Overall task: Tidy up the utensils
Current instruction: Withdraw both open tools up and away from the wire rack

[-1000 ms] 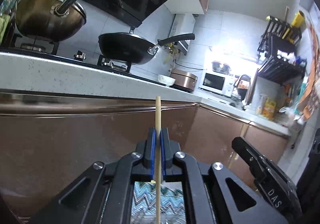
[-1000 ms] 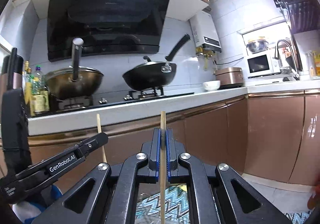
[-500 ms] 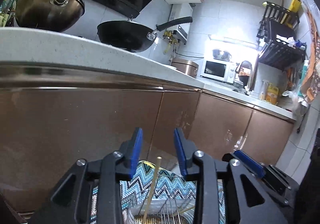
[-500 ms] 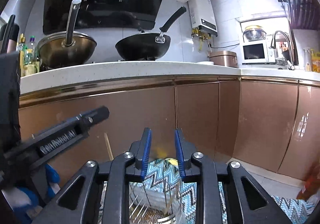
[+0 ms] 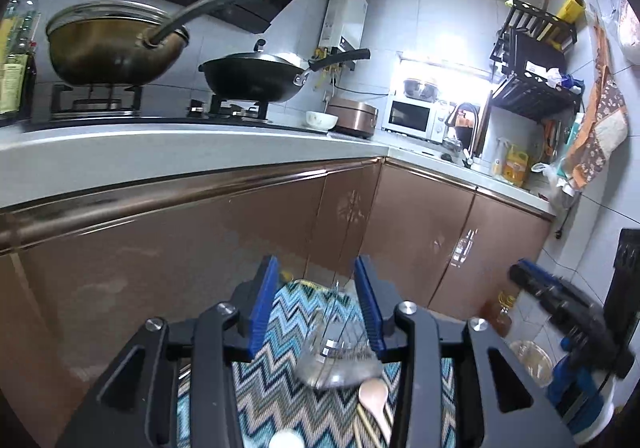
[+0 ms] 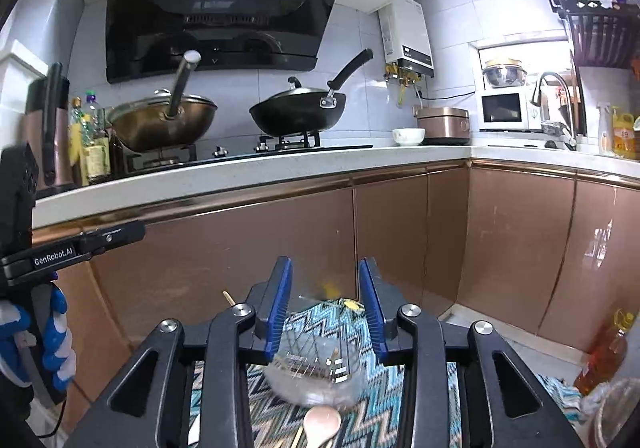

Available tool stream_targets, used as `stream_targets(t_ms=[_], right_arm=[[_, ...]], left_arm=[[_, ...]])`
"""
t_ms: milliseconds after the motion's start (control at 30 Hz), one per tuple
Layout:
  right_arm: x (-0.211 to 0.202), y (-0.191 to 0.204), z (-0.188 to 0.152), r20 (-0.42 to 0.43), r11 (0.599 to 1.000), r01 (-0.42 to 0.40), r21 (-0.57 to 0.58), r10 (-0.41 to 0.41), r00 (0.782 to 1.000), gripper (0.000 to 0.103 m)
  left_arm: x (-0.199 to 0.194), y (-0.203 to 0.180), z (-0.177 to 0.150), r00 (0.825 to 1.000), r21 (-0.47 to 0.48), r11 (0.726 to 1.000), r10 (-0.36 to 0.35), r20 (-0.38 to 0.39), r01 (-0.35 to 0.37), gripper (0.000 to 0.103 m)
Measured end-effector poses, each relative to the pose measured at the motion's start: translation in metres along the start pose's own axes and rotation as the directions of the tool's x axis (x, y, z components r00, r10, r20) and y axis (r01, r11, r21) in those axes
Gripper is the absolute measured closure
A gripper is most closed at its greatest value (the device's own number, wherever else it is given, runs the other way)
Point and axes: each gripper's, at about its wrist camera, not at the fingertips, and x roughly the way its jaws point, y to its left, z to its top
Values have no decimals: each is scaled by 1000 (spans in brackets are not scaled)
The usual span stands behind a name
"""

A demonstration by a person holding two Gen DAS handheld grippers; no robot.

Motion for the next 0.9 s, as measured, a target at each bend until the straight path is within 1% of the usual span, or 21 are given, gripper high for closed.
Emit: stream_targets(t_ms=[133, 267, 400, 533, 667, 733, 900], right_arm=[[-39, 4, 5, -24, 1000, -1, 6, 1, 1000, 67], [-69, 10, 3, -49, 1000, 18, -11, -19, 999, 67], [-95, 16, -4, -76, 999, 23, -27, -25, 997, 67], [-115, 19, -13, -95, 999, 26, -32, -29, 995, 67], [-135, 21, -18, -91, 999, 39, -27, -41, 995, 66], [-143, 22, -19, -83, 999, 47, -27, -49, 995, 63], [-161, 29, -19, -69, 997, 59, -39, -62, 996, 63]], left_arm=[[-37, 12, -9, 1000, 19, 1000, 23, -18, -23, 59], [-67, 27, -17, 999, -5, 999, 32, -26, -32, 59], [-90, 37, -26, 999, -34, 999, 41, -33, -42, 59], [-110, 43, -35, 998, -36, 998, 51, -36, -52, 59], [-126, 43, -37, 998, -31, 998, 60, -29, -61, 58], [-135, 43, -39, 998, -23, 997, 68, -20, -68, 56], [-159, 42, -41, 996, -5, 996, 85, 12, -85, 51]])
